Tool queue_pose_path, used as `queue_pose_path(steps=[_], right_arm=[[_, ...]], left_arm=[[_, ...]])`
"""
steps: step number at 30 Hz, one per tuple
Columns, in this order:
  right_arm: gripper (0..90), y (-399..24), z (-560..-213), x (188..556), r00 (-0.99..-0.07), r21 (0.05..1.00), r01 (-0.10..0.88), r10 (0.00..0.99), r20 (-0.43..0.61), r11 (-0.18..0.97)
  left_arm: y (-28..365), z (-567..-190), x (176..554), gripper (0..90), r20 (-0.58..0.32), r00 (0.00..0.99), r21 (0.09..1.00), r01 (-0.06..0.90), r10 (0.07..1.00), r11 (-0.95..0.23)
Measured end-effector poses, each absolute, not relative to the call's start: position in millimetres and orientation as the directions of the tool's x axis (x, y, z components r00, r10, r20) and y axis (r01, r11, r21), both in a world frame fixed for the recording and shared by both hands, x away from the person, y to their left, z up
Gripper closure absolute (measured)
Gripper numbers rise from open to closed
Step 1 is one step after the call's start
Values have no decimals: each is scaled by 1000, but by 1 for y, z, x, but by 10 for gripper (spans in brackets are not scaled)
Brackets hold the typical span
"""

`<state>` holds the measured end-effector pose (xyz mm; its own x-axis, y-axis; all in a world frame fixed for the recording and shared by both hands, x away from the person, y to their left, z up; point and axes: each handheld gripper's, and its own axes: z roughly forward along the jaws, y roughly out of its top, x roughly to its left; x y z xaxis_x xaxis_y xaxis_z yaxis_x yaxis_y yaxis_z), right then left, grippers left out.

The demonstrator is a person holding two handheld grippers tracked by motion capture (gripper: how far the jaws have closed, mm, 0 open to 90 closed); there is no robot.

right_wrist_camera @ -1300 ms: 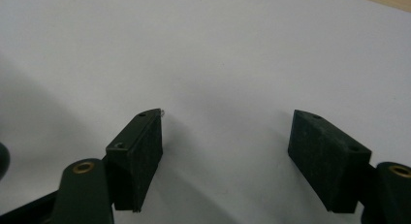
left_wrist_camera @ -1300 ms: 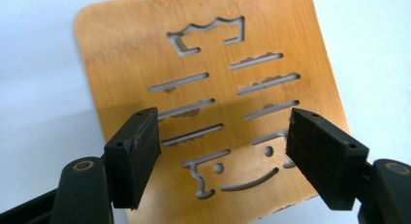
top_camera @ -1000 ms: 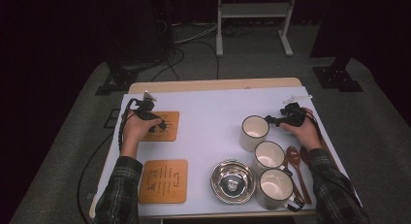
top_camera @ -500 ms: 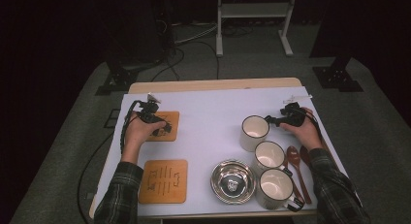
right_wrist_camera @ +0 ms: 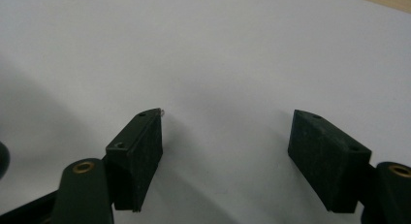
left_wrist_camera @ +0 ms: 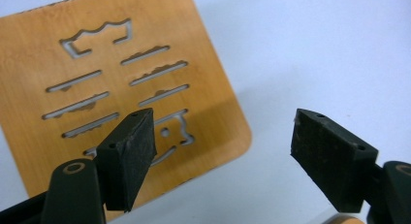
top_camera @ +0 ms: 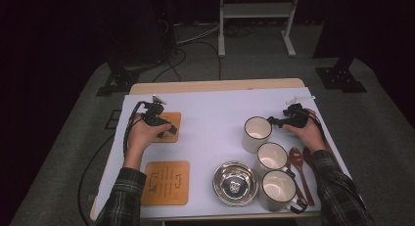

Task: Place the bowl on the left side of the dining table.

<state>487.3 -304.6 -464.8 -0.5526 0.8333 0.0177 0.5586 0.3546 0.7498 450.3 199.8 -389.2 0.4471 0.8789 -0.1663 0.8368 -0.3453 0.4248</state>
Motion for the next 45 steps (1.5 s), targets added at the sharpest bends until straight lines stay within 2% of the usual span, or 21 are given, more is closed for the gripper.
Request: queue_pose_path(steps=[45], right_arm=[[266,-304,-465,487,-551,752,556,834,14,355]], left_arm=[[156,-382,394,240,-199,570,478,766,797,-429]])
